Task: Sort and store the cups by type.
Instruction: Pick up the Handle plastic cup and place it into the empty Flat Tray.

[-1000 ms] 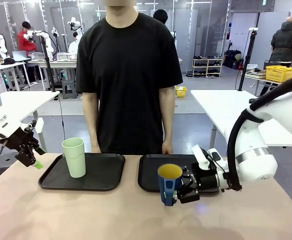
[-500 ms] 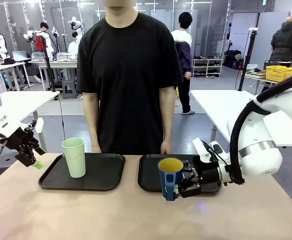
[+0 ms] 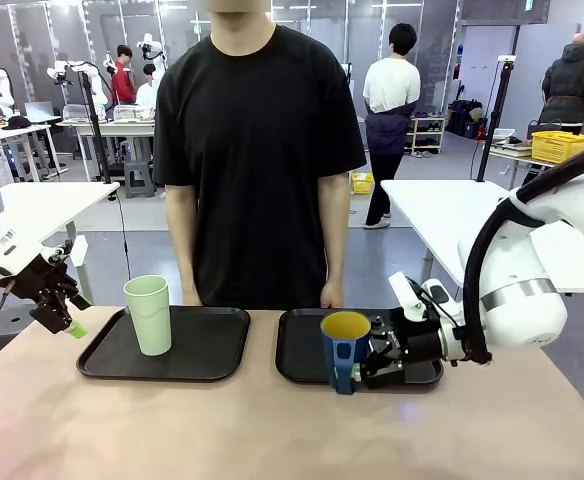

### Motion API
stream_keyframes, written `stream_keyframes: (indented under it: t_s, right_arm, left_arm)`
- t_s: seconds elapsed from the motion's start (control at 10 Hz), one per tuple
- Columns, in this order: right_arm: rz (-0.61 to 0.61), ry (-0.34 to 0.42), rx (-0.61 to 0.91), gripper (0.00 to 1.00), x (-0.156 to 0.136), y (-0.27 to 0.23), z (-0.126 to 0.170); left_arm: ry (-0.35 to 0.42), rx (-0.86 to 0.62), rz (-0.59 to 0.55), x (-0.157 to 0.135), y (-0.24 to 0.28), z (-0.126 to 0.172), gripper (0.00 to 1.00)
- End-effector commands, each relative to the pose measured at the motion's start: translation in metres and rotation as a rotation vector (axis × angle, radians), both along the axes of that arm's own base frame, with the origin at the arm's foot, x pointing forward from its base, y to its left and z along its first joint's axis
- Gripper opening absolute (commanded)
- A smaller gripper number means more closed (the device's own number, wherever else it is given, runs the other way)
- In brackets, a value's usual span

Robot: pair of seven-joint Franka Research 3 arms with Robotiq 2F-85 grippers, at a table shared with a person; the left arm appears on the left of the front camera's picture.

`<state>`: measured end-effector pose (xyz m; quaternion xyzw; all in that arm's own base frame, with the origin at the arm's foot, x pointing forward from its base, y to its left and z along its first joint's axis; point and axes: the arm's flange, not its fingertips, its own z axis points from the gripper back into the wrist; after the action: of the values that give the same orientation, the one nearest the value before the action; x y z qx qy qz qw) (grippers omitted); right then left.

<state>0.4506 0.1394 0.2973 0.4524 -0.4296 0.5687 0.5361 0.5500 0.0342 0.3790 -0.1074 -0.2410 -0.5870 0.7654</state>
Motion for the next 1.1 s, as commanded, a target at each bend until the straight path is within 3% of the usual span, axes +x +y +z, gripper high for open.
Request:
stream_keyframes:
  t_s: [0.0, 0.3, 0.6, 1.0]
  right_arm:
    - [-0.011, -0.051, -0.01, 0.73, 0.038, -0.013, 0.003]
    - [-0.053, 0.01, 0.017, 0.73, 0.101, -0.032, 0.007]
    - [-0.07, 0.003, 0.028, 0.73, 0.148, -0.045, 0.012]
    - [-0.074, 0.028, 0.032, 0.73, 0.163, -0.054, 0.013]
  left_arm:
    - [-0.013, -0.031, -0.024, 0.003, 0.002, 0.0, 1.0]
    - [-0.013, -0.031, -0.024, 0.003, 0.002, 0.0, 1.0]
    - [-0.013, -0.031, -0.024, 0.003, 0.002, 0.0, 1.0]
    - [-0.013, -0.031, -0.024, 0.003, 0.002, 0.0, 1.0]
